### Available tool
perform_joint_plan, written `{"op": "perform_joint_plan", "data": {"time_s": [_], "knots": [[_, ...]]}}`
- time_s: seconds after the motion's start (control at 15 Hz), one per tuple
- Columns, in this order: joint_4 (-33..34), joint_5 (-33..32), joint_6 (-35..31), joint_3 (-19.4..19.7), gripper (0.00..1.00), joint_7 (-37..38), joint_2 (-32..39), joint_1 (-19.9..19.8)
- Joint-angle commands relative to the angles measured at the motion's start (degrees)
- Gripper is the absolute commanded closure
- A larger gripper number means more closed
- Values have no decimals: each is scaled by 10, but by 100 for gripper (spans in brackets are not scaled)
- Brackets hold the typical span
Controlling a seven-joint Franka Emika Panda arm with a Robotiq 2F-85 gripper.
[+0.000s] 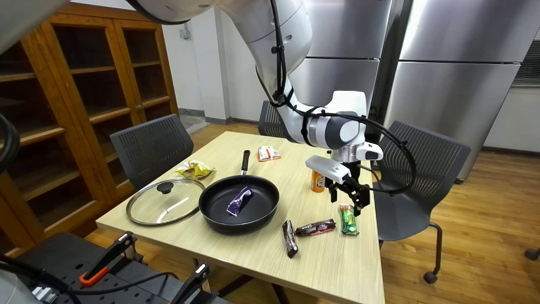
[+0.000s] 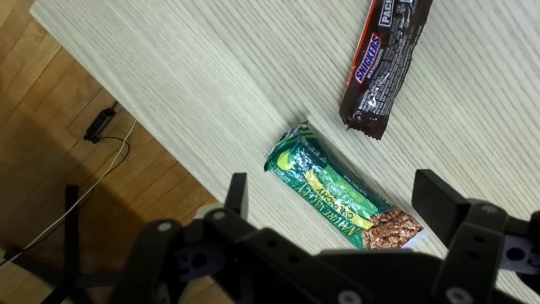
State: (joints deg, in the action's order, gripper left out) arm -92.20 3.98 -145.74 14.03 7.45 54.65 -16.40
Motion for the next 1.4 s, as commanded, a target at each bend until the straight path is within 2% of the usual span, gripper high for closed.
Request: {"op": "perform_joint_plan", "data": {"time_s": [0.0, 0.27, 0.8, 1.33], "knots": [[30, -12, -7, 0, 0, -7, 25, 0], [61, -24, -17, 0, 0, -22, 49, -4], [126, -43, 8, -9, 0, -77, 95, -19], [173, -56, 33, -11, 0, -101, 135, -20]]}}
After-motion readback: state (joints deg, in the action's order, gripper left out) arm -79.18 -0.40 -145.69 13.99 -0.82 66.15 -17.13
